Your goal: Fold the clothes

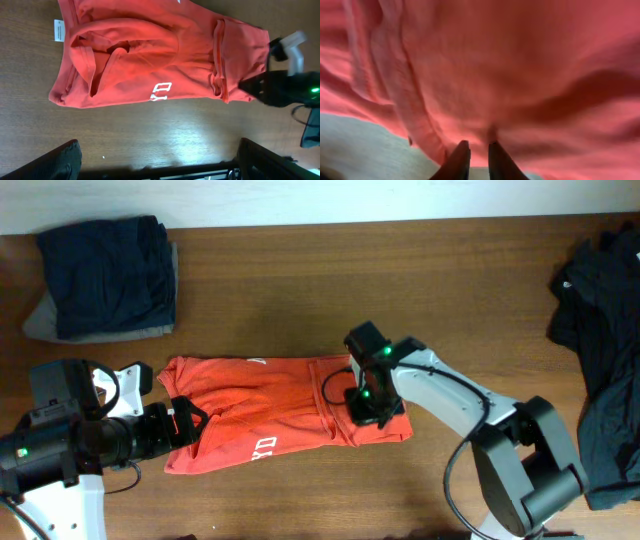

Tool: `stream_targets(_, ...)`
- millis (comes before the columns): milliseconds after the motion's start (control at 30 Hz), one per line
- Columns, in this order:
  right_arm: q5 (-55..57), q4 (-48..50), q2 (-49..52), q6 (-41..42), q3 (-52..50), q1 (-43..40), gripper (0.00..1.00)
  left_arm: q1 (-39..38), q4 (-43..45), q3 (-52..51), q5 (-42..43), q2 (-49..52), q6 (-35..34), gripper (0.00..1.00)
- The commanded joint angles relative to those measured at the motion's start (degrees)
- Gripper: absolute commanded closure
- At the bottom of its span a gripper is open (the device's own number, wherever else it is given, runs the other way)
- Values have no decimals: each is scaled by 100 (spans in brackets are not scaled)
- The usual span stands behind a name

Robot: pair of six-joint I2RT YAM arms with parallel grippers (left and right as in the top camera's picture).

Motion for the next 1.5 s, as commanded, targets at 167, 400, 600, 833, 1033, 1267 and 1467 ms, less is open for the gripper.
stream_targets(167, -750, 365, 26, 203, -334, 219, 82, -22, 11, -22, 4, -2, 70, 1)
stream_targets(400, -741, 369, 26, 247, -350, 525, 82, -22, 9, -22, 4, -2, 68, 1)
stream_targets(600, -662, 601, 63, 404, -468, 761, 78, -22, 2, -24, 7, -2, 68, 1)
stream_targets(833, -682, 981, 105, 732, -643, 903, 93, -22, -7, -24, 7, -2, 70, 1)
stream_targets(1033, -564, 378, -328, 673, -76, 883, 95, -22, -4, -22, 7, -2, 68, 1)
stream_targets(1267, 844, -1082, -898, 363, 1252, 426, 14, -22, 48, -22, 7, -2, 68, 1)
stream_targets(1467, 1172, -1572, -927, -267, 1582, -433, 1, -22, 149, -24, 4, -2, 70, 1)
